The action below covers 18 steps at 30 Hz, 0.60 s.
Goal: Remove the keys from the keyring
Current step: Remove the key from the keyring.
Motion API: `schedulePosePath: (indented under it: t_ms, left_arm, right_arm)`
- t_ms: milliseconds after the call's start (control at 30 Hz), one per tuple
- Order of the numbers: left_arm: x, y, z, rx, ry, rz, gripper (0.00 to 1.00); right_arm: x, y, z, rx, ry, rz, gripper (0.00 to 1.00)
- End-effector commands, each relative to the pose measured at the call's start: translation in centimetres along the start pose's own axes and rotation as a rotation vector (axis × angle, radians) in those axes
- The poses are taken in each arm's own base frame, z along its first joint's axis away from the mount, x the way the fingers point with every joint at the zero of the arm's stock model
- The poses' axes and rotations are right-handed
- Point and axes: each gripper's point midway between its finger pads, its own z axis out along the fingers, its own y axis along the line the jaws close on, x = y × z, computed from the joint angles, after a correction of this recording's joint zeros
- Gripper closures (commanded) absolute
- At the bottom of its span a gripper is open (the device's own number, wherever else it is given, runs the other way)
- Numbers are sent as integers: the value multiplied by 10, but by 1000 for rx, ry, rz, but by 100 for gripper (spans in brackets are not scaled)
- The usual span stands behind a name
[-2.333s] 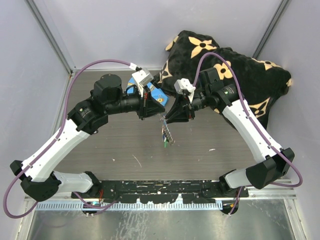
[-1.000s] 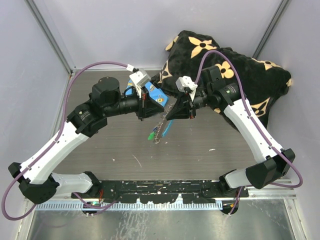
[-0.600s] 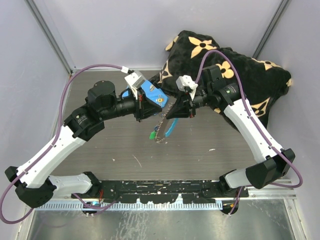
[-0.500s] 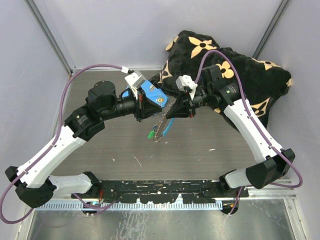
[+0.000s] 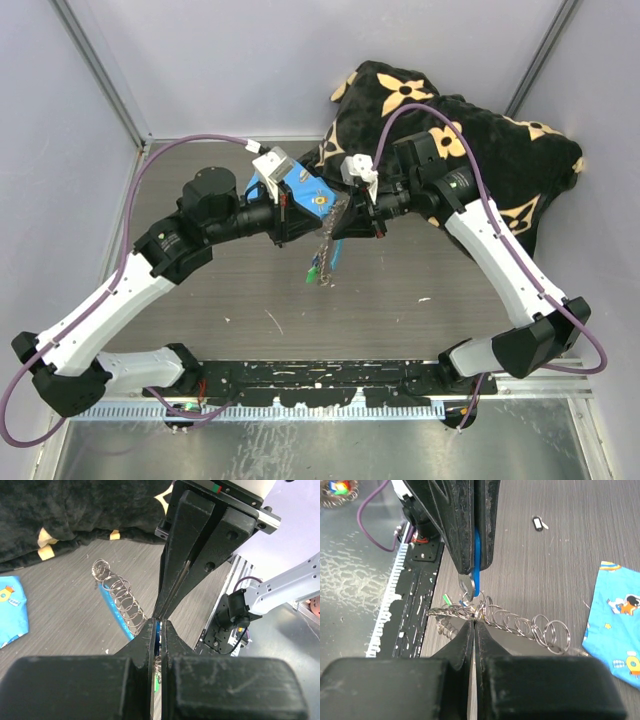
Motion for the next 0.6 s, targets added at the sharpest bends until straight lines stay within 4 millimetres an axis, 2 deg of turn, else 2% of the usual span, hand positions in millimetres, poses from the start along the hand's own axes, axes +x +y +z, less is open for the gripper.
schedulePosePath:
  t_ms: [0,167,567]
  left_arm:
    - [-20,-8,-12,14,-84,45,100]
    - [-8,-3,-11,-3,-66,38,100]
    - [18,6,-8,-10,-43,39,100]
  right_arm:
    - [-18,1,-10,83,51,-79,99]
    - [-15,1,-11,110,116,-123,99]
    - [-22,10,-11,72,114,-164,99]
